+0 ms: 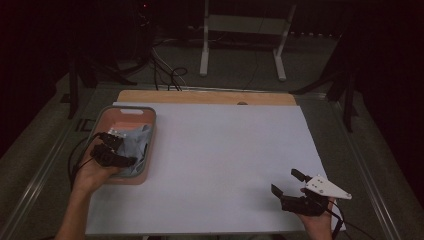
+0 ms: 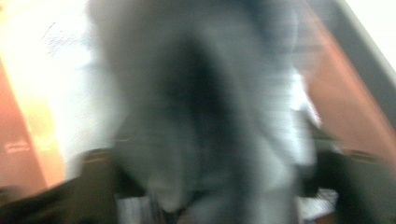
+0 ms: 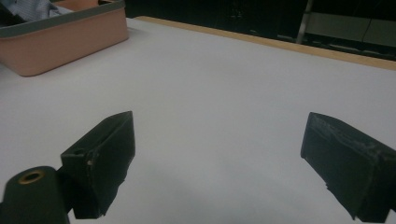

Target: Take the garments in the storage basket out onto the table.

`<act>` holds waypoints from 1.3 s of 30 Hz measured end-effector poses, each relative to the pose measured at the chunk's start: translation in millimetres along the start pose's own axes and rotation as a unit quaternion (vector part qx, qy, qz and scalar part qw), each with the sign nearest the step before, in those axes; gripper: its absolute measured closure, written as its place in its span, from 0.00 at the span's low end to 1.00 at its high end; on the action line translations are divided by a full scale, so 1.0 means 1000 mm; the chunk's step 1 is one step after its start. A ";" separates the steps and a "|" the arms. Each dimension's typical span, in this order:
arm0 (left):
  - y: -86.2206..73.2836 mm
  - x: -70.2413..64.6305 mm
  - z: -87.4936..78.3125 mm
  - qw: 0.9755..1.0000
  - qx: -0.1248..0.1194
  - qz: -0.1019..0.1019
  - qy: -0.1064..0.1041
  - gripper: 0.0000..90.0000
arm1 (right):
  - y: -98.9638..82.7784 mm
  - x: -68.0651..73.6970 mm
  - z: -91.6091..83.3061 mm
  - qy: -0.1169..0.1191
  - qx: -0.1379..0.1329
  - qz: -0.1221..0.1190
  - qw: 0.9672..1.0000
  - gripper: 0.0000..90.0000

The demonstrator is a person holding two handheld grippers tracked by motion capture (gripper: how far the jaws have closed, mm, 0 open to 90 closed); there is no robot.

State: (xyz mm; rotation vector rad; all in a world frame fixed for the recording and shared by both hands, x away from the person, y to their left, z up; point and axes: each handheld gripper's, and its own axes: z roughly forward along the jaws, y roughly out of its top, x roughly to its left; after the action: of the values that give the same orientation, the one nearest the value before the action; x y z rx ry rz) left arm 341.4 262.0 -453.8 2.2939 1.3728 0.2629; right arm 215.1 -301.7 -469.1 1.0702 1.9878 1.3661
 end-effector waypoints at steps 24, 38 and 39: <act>0.007 0.011 -0.043 0.995 -0.096 0.013 -0.012 0.85 | -0.001 -0.001 0.001 0.001 0.005 0.003 1.000 0.11; 0.010 0.017 -0.061 0.991 -0.136 0.011 -0.010 0.85 | -0.001 -0.001 0.002 0.001 0.006 0.003 1.000 0.11; 0.010 0.017 -0.062 0.990 -0.137 0.012 -0.010 0.85 | -0.001 -0.001 0.002 0.001 0.006 0.002 1.000 0.11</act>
State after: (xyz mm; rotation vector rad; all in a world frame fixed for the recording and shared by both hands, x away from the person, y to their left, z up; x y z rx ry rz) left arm 333.4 289.9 -395.7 2.0810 1.2180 0.4087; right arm 216.5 -301.4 -470.9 1.0802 1.9977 1.3599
